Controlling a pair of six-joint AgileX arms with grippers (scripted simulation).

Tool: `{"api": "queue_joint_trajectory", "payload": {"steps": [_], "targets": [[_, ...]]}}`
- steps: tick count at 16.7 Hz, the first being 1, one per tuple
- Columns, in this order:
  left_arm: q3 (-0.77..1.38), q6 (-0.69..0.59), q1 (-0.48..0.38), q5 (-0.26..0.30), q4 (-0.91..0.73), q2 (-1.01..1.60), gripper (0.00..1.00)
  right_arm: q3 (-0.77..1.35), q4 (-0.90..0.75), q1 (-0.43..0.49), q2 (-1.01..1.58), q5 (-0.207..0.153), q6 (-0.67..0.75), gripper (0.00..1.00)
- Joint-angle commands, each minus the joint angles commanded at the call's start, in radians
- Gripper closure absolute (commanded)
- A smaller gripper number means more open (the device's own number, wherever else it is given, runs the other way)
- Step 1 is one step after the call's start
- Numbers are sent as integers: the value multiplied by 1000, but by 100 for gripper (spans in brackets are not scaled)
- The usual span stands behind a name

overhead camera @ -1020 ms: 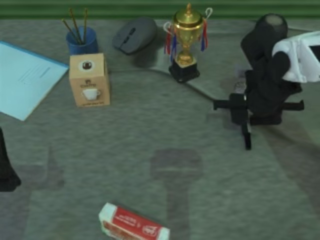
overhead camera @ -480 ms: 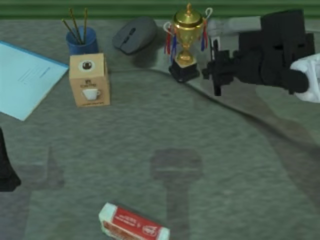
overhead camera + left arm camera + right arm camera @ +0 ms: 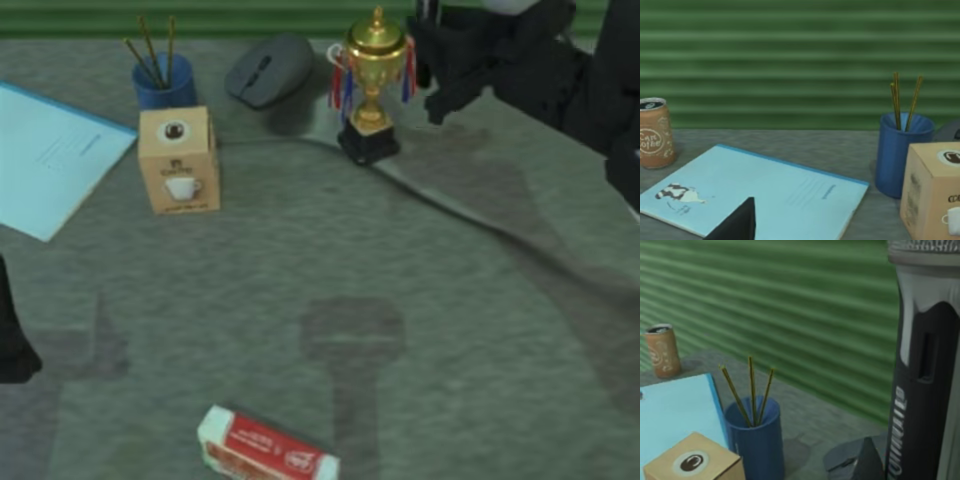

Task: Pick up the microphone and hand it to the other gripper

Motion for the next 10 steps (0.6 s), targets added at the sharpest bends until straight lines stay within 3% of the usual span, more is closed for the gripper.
{"api": "queue_joint_trajectory", "payload": {"steps": [2,7,10], "targets": [[0,0,0,0,0,0,0,-13,42,-1,-23,-16,-15,100],[0,0,0,0,0,0,0,-10,46,4,-22,-17,-15,100],[0,0,0,0,0,0,0,-28,45,39,-48,17,-15,100]]}}
